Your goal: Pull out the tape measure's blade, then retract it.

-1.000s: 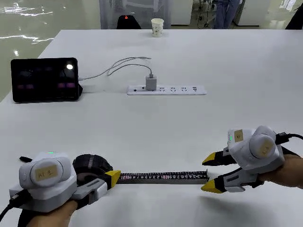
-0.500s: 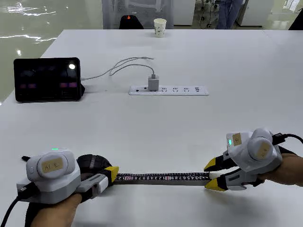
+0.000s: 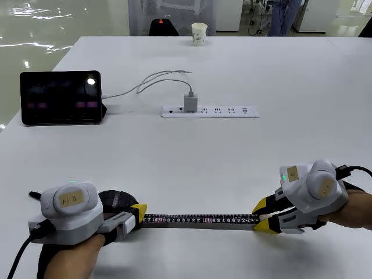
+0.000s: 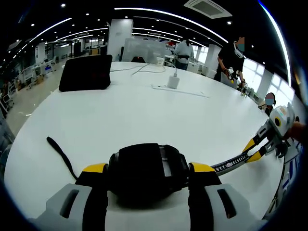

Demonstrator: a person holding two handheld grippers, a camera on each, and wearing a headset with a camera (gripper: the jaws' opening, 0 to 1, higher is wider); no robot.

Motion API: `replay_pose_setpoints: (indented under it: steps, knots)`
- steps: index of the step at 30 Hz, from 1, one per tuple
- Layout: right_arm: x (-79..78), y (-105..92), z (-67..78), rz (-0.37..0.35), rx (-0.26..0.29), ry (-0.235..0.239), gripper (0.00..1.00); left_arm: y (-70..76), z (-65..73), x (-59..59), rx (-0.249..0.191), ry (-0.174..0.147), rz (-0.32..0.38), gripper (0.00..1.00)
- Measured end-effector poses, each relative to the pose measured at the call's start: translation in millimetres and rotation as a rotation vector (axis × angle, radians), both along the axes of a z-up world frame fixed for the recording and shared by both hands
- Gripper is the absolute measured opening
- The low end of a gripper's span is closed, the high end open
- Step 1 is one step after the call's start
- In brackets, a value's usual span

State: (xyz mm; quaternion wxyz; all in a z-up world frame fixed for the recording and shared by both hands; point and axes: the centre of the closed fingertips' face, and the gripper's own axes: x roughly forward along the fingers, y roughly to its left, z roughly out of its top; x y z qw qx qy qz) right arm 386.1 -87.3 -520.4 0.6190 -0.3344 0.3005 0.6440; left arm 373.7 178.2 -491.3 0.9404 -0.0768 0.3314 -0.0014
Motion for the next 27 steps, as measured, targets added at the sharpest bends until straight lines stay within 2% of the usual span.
replay_pose_setpoints:
  steps: [11, 27]
  knots:
    - [-0.2, -0.2, -0.1, -0.007, 0.001, 0.008, 0.11, 0.0, -2.7, 0.3, 0.001, 0.02, 0.009, 0.64]
    - [0.2, -0.7, -0.3, 0.001, -0.007, -0.004, 0.1, 0.9, -4.2, -1.3, 0.03, 0.045, 0.011, 0.61]
